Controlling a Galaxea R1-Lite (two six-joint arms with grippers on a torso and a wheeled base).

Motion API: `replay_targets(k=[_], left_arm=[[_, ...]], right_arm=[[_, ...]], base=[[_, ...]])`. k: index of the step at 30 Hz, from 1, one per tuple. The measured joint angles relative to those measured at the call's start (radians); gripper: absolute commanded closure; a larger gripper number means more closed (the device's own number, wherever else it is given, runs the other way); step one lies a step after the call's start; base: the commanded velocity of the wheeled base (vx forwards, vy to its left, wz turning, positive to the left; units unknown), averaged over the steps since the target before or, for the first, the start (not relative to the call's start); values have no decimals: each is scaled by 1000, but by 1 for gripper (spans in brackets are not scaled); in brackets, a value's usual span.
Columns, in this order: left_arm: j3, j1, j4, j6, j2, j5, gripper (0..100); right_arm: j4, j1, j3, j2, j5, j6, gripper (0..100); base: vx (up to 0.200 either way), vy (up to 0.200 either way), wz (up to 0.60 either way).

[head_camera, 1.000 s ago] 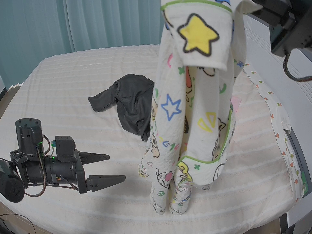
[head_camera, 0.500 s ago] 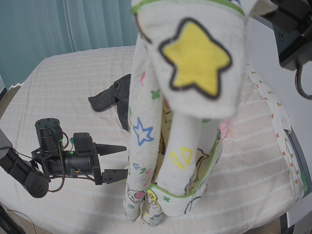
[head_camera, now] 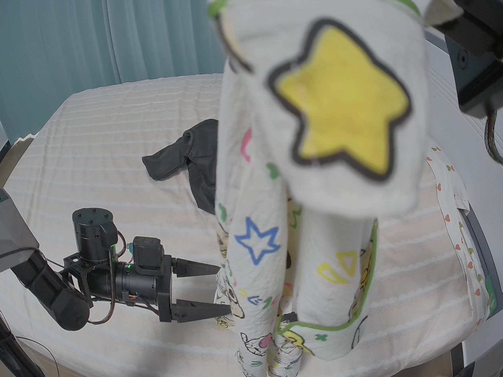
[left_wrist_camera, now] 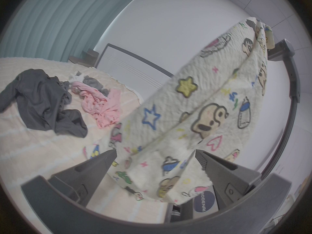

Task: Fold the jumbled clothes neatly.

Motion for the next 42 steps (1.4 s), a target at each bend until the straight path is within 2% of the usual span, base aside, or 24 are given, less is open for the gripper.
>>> replay_targets(k=[8,11,12,23,30,36,39,42], left_arm=[[23,-103,-5,-12,-38,-4,0],[24,-117,-5,-13,-44,-4,0],[26,-119,-5,-13,-45,-4,100],[64,-115,-4,-11,-60,-3,100],[110,-93,-4,-11,-120,0,100],[151,-77,-4,-54,-221,3,100],[164,-72,-4,-110,-283,10,100],[167,-67,-3,-187,-352,61,100]], right_arm=[[-1,-1,-1,-1,0,14,100],[-1,-1,-1,-2,0,17,100],[-1,-1,-1,-3,0,18,100],[-3,-3,0,-9,-10,19,100],[-2,-31,14,-30,-12,19,100],[-8,-127,48,-63,-7,23,100],[-9,-178,63,-76,1,24,100],[-10,-244,79,-90,17,25,100]], base=[[0,0,0],[0,0,0],[0,0,0],[0,0,0],[0,0,0],[0,0,0],[0,0,0],[0,0,0]])
